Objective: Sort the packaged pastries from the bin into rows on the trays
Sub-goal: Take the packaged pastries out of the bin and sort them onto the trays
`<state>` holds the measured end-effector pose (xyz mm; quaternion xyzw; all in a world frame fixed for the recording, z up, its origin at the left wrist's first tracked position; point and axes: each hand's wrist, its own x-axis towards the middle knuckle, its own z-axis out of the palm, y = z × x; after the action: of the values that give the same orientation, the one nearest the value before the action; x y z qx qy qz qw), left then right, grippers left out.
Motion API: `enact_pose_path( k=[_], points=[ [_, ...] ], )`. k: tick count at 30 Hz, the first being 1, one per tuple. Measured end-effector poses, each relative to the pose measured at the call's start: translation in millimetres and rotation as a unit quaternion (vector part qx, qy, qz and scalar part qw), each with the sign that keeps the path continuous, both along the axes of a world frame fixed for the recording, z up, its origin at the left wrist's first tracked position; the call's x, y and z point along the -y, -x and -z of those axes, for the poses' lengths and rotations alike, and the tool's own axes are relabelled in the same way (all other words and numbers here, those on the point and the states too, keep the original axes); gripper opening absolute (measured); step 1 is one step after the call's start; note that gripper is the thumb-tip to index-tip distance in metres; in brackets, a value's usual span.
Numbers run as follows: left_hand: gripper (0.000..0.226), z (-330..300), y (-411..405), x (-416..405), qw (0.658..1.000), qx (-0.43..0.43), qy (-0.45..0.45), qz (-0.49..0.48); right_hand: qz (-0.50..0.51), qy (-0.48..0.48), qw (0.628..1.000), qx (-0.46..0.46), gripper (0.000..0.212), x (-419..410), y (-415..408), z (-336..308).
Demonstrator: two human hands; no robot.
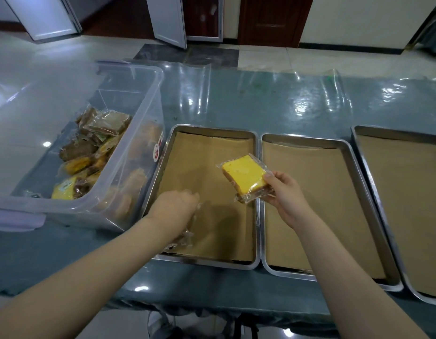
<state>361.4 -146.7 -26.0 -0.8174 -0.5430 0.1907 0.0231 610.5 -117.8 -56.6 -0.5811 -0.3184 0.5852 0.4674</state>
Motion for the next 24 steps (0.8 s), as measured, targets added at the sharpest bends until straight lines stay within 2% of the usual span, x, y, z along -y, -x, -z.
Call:
enact_pose_path(
  k=[3,8,14,18,21,24],
  points=[
    [0.038,-5.4,-7.6,-6.3,0.998,0.057,-0.034,-0.015,0.005,-0.001,1.000,-0.003,0.010,2.8,-12.8,2.9],
    [0.033,-1.0,-31.1,-10.2,0.982,0.172,-0.071,-0.043,0.032,-0.001,0.999,0.002,0.002,11.7,-43.6,6.6],
    [0.036,-1.4,-73.1,-3.0,0.934,0.341,-0.079,-0.078,0.067,-0.009,0.998,0.007,0.005,28.3,-90.4,9.4],
    [0.029,13.2,-104.2,4.7,0.885,0.453,-0.028,-0.102,0.096,-0.009,0.995,-0.014,0.005,41.0,-117.7,13.6],
    [0.023,32.7,-126.6,7.9,0.823,0.551,0.029,-0.136,0.107,-0.017,0.993,-0.052,0.005,50.3,-133.0,15.8],
    [0.020,56.1,-143.5,11.6,0.772,0.604,0.056,-0.191,0.119,-0.038,0.987,-0.098,0.010,58.6,-140.4,17.1]
  ],
)
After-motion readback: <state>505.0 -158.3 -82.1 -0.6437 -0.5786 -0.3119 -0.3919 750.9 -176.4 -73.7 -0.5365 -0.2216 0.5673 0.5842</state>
